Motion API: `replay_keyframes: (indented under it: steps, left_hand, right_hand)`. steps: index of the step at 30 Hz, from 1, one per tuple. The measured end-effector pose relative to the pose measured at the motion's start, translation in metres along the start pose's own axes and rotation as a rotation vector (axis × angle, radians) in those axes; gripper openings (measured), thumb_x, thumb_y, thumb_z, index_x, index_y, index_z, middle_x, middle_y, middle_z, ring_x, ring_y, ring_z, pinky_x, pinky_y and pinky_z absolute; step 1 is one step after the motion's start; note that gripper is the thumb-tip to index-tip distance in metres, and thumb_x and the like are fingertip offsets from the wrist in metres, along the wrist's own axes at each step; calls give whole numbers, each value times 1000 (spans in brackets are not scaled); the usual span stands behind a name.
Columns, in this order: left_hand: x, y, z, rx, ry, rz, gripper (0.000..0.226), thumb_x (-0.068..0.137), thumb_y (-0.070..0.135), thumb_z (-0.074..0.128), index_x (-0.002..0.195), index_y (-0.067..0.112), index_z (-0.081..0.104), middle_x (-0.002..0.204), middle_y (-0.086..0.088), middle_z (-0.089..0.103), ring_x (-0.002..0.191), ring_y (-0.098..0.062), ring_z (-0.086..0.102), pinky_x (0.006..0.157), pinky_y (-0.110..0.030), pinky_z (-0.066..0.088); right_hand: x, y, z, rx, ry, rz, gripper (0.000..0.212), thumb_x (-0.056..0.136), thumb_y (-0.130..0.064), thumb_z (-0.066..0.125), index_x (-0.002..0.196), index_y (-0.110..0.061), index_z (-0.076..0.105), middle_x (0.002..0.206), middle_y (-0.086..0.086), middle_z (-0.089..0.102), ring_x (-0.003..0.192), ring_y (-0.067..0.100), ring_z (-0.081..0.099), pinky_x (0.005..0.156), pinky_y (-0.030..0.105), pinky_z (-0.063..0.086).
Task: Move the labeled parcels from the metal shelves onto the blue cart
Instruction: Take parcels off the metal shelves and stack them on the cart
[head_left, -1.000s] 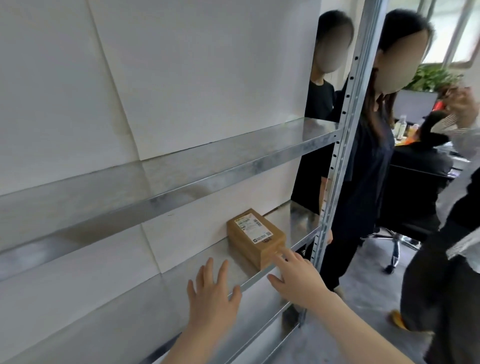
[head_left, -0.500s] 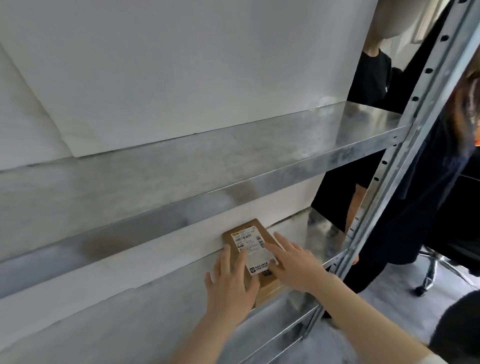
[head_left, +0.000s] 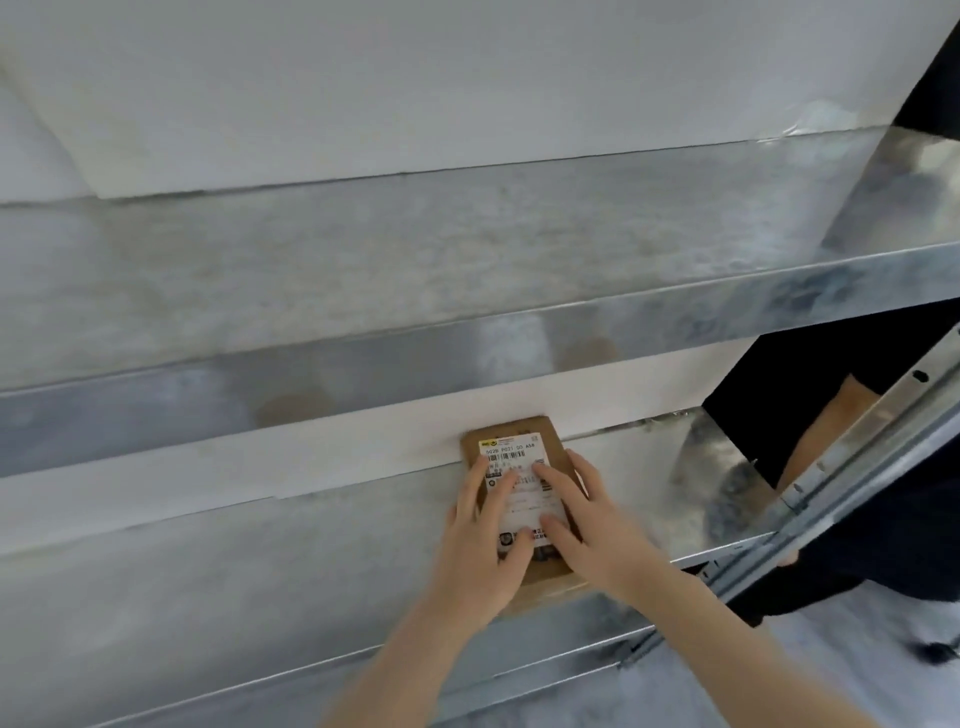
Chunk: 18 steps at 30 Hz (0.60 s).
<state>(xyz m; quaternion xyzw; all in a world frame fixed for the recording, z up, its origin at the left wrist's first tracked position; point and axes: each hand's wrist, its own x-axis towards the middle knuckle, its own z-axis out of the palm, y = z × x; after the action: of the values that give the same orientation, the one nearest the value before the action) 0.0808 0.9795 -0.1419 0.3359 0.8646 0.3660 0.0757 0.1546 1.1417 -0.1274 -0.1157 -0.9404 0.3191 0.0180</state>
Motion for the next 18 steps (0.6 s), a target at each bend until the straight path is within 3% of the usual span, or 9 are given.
replay_keyframes:
  steps: [7, 11, 15, 18]
  left_hand:
    - [-106, -51, -81, 108, 174, -158, 62, 82, 58, 32, 142, 51, 17, 149, 35, -16, 138, -8, 21, 105, -28, 41]
    - [-193, -88, -157, 140, 349, -271, 61, 84, 54, 36, 143, 46, 22, 153, 28, -9, 139, -10, 22, 110, -34, 37]
    - [-297, -120, -231, 205, 546, -432, 60, 85, 55, 36, 143, 47, 21, 153, 29, -9, 139, -8, 22, 105, -23, 37]
    - [-390, -147, -283, 270, 666, -569, 60, 88, 54, 37, 144, 47, 19, 153, 29, -12, 140, -7, 19, 105, -18, 29]
  right_hand:
    - [-14, -102, 68, 45, -152, -241, 54, 95, -44, 39, 144, -44, 17, 153, -16, -9, 114, 9, 50, 88, 14, 44]
    - [-21, -204, 126, 56, -250, -431, 54, 96, -43, 39, 144, -42, 15, 151, -20, -14, 122, 9, 44, 91, 12, 43]
    - [-43, -320, 193, 59, -365, -651, 54, 96, -44, 39, 144, -43, 14, 149, -23, -12, 122, 9, 42, 93, 18, 47]
    - [-74, -414, 252, 87, -445, -824, 53, 96, -44, 40, 143, -44, 16, 150, -21, -8, 123, 5, 39, 93, 14, 45]
